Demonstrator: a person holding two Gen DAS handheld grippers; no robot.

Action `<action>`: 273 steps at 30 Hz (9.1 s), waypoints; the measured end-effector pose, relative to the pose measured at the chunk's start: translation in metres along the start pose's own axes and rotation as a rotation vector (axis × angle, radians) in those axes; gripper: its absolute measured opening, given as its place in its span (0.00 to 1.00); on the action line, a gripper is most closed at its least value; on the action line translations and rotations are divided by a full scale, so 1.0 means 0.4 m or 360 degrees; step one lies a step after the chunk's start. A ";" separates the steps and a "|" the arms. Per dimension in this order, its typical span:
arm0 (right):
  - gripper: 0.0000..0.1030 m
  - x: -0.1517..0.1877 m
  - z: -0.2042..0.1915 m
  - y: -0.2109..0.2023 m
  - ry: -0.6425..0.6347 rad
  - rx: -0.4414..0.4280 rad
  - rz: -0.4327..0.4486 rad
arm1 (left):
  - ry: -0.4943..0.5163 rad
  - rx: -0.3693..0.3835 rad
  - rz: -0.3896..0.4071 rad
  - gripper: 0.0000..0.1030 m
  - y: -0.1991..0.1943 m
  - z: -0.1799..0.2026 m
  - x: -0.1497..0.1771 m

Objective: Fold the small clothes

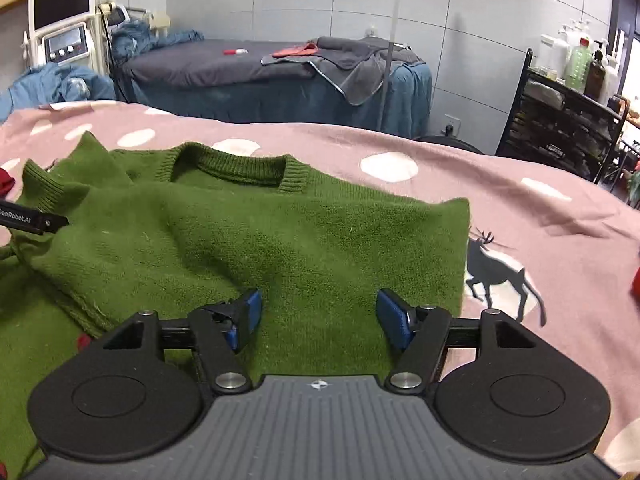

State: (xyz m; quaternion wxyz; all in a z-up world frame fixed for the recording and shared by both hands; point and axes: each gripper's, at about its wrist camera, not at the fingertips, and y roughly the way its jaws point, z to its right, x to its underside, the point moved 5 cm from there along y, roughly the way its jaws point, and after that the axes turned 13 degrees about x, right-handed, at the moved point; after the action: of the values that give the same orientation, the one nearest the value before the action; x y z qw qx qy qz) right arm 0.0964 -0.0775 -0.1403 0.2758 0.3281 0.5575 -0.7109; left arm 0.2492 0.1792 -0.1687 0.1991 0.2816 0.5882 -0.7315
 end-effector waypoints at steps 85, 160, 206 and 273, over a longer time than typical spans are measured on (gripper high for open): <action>0.64 0.438 0.136 -0.577 0.0321 -0.0568 -0.0658 | 0.0128 0.0692 -0.0273 0.73 -0.551 -0.134 0.497; 0.12 -0.148 0.257 -0.138 0.0481 -0.0259 -0.0032 | -0.0005 0.0502 0.0151 0.14 -0.155 -0.018 -0.213; 0.15 -0.246 0.197 0.124 0.0024 0.0188 0.0018 | -0.0103 0.0234 -0.0088 0.17 0.148 -0.004 -0.355; 1.00 -0.007 -0.129 -0.127 -0.0134 -0.0068 0.0124 | 0.0370 0.0139 0.0138 1.00 -0.107 0.124 -0.013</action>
State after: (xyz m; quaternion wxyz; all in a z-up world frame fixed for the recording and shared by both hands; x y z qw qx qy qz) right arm 0.0680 -0.0158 -0.1156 0.3335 0.3135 0.5473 -0.7007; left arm 0.2176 0.1404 -0.1261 0.1486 0.3979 0.5623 -0.7095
